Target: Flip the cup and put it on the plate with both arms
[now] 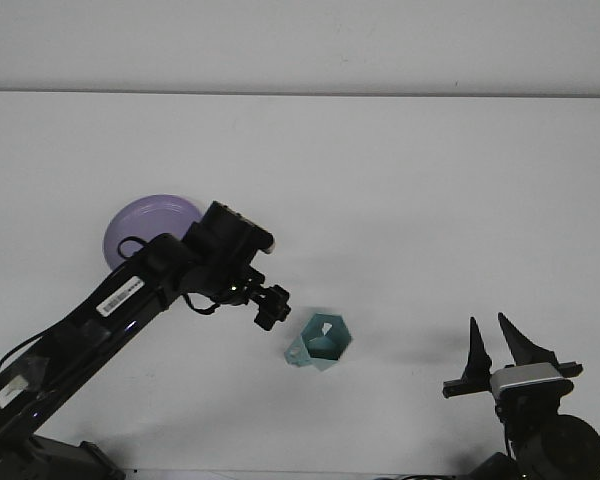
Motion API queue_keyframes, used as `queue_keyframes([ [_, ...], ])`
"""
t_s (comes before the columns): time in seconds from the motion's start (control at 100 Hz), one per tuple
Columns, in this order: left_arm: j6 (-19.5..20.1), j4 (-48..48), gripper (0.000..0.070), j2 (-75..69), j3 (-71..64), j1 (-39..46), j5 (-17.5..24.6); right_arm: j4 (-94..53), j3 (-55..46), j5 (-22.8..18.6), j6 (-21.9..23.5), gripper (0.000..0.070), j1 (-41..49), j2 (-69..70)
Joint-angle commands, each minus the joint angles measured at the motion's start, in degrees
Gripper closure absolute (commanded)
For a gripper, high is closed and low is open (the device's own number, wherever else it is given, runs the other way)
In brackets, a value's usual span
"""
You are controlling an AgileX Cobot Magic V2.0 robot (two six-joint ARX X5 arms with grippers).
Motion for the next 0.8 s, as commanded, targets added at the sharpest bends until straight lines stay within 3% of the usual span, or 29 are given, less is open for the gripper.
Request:
queue_keyframes([
  [0.0,1.75,-0.22,0.0271,2.4,2.03,-1.46,0.24,0.5,0.42,0.13,0.79,0.0432,0.28,0.15],
  [0.79,1.46,6.38,0.0274,19.08,3.45,-9.99,-0.2,0.52,0.42,-0.42,0.81,0.0432,0.28,0.15],
])
